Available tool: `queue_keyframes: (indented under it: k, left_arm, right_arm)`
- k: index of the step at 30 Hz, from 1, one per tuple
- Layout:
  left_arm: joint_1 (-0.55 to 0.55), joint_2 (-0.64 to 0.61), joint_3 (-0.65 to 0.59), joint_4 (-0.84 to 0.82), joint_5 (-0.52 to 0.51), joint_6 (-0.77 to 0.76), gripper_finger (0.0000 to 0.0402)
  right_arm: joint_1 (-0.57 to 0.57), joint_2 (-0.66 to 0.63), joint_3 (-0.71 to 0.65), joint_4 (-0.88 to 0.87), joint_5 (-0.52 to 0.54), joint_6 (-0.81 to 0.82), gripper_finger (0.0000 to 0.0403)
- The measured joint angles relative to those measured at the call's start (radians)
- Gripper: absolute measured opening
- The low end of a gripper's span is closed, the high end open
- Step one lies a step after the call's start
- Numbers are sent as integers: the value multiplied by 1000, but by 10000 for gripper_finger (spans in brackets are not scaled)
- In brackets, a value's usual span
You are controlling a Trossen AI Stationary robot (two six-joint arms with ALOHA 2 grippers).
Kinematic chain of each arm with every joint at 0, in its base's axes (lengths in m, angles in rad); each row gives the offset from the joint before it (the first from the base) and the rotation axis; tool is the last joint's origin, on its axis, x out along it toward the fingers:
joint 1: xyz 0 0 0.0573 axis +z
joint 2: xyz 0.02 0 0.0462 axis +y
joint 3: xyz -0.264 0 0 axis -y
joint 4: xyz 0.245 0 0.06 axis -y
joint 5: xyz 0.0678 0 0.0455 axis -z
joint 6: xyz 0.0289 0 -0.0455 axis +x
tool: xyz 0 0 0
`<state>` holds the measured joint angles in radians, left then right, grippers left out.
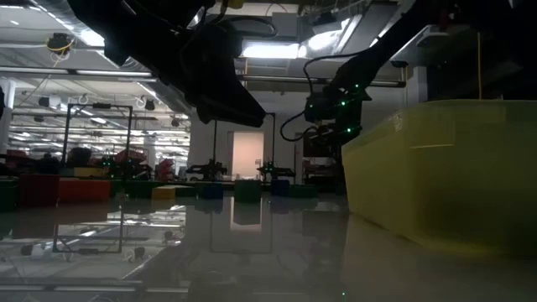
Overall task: Sort blocks by size
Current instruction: Put the small green game piece into the blue bin
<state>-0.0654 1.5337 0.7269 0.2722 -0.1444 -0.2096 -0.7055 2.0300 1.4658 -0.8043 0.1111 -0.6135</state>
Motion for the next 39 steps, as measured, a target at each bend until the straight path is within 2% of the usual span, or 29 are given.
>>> queue_keyframes:
  k: [14, 19, 28, 39]
  left_arm:
    - [0, 0, 0, 0, 0, -1, 129]
    - [0, 0, 0, 0, 0, -2, 129]
    - [0, 0, 0, 0, 0, -4, 129]
    - [0, 0, 0, 0, 0, 3, 129]
  right_arm:
    - [7, 0, 0, -21, 1, 3, 82]
    - [37, -2, 1, -115, -54, 6, 73]
    - [169, -3, 0, -298, -105, 66, 72]
    - [342, -2, 0, -297, -105, 150, 72]
